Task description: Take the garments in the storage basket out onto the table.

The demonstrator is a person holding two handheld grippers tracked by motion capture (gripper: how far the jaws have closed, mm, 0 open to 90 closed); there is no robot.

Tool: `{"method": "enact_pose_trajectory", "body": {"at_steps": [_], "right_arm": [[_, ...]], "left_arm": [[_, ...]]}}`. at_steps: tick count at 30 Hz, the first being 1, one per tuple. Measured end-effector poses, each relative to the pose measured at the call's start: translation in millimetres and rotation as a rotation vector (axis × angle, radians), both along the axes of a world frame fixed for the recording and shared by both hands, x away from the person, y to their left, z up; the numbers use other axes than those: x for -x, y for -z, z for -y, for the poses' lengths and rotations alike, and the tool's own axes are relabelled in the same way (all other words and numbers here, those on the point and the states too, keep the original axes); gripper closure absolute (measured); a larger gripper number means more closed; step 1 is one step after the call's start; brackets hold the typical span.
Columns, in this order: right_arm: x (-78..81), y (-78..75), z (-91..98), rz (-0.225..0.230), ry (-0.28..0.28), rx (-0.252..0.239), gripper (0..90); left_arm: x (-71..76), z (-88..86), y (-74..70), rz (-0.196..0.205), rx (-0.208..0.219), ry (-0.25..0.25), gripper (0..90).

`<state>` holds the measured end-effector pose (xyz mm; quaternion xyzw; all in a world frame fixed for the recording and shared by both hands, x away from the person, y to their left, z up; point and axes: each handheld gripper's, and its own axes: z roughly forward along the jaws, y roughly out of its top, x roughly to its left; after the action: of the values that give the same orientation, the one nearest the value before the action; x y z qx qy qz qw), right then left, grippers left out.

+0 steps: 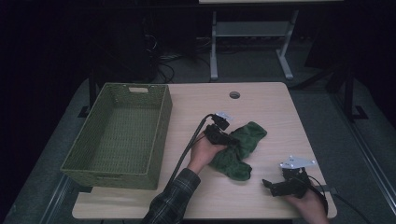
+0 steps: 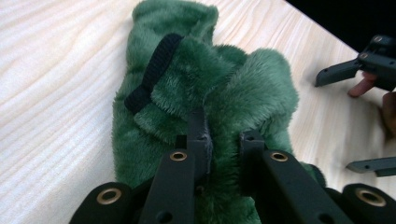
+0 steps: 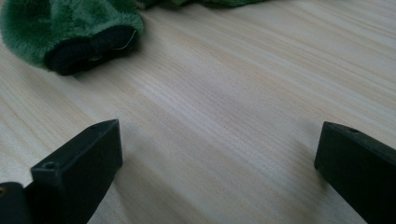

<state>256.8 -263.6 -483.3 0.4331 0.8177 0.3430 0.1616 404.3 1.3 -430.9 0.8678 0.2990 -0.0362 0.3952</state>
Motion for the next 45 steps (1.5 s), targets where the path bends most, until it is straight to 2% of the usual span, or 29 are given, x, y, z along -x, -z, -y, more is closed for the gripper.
{"method": "enact_pose_trajectory", "body": {"at_steps": [3,8,9,10,12,13,17,18,22,23,28,30,33,36,37,41,42,45], "right_arm": [[0.0,0.0,0.0,0.0,0.0,0.0,0.5],[0.1,-0.1,-0.1,-0.001,-0.001,0.0,0.5],[0.1,-0.1,-0.1,0.0,-0.001,0.0,0.5],[0.2,-0.1,-0.1,-0.002,-0.001,0.0,0.5],[0.2,-0.1,-0.1,-0.002,-0.001,0.0,0.5],[0.1,-0.1,-0.1,-0.001,-0.002,0.0,0.5],[0.1,-0.2,-0.1,-0.001,-0.002,0.0,0.5],[0.1,-0.2,-0.2,-0.002,-0.002,0.002,0.5],[0.1,-0.2,-0.3,-0.001,-0.001,0.003,0.5],[0.3,-0.2,-0.4,-0.001,-0.001,0.002,0.5],[0.0,-1.2,-1.6,-0.01,-0.004,0.008,0.6],[1.1,-2.8,-3.4,-0.009,-0.006,0.011,4.0],[3.8,-7.1,-4.3,0.01,-0.017,0.016,6.7],[5.7,-10.5,-5.4,0.015,-0.029,-0.001,11.2],[7.9,-13.7,-8.2,0.031,-0.049,-0.021,12.9],[9.8,-16.9,-14.6,0.028,-0.073,-0.053,13.7],[9.7,-18.3,-19.9,0.025,-0.098,-0.07,14.3],[8.9,-19.0,-24.1,0.022,-0.116,-0.08,15.3]], "left_arm": [[-1.6,0.0,3.3,0.007,-0.017,0.01,75.1],[0.9,-2.5,-1.8,0.035,-0.03,0.003,56.2],[2.4,-5.8,-5.8,0.055,-0.045,0.008,56.2],[4.3,-9.2,-9.1,0.069,-0.041,0.0,50.2],[5.8,-12.1,-11.1,0.069,-0.04,-0.006,46.6],[8.6,-20.2,-15.7,0.091,-0.044,-0.011,45.7],[12.7,-32.1,-20.7,0.119,-0.039,-0.021,44.1],[15.9,-40.4,-23.6,0.133,-0.039,-0.035,44.1],[20.0,-52.1,-25.6,0.149,-0.045,-0.068,44.9],[22.0,-62.1,-25.2,0.163,-0.052,-0.084,45.0],[22.8,-78.3,-20.0,0.159,-0.057,-0.114,44.7],[22.8,-89.0,-14.7,0.152,-0.055,-0.141,44.6],[23.6,-96.1,-10.7,0.15,-0.056,-0.162,44.6],[25.1,-98.8,-8.4,0.153,-0.059,-0.166,44.6],[26.9,-99.3,-7.2,0.153,-0.064,-0.157,44.4],[29.9,-99.9,-6.0,0.163,-0.071,-0.151,42.9],[31.2,-100.8,-4.9,0.167,-0.07,-0.143,42.3],[32.2,-100.5,-2.9,0.169,-0.068,-0.14,41.6]]}}
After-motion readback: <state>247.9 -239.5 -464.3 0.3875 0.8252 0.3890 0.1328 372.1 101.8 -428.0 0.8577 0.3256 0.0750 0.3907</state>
